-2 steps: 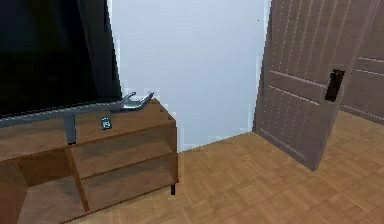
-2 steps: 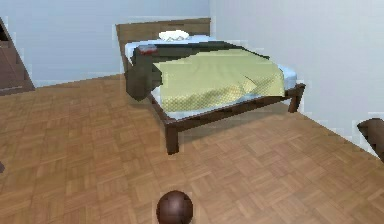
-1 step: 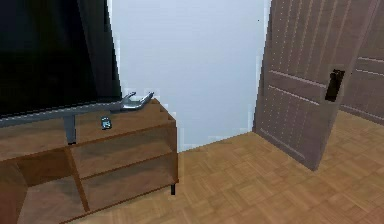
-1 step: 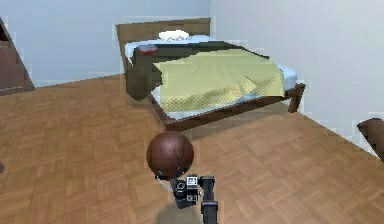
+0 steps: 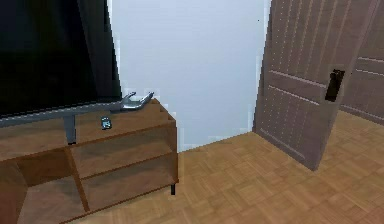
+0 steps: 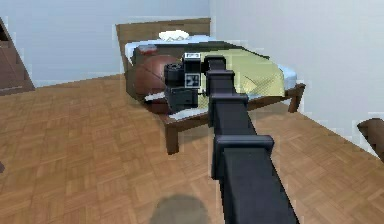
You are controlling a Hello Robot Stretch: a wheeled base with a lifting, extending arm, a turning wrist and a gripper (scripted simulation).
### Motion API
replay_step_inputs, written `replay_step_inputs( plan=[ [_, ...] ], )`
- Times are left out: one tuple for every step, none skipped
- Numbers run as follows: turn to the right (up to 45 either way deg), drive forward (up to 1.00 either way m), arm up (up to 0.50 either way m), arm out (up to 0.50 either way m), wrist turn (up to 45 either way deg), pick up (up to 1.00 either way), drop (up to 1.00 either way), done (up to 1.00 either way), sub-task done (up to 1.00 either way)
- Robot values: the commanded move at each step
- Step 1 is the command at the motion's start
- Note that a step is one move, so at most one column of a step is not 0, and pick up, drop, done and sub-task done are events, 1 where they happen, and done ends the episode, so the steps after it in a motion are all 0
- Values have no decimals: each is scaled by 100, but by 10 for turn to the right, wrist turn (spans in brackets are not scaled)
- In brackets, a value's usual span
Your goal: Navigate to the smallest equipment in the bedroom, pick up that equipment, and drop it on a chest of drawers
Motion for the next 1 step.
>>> replay_step_inputs(
  plan=[
    [0,0,0,0,-450,0,0,0,0]
  ],
)
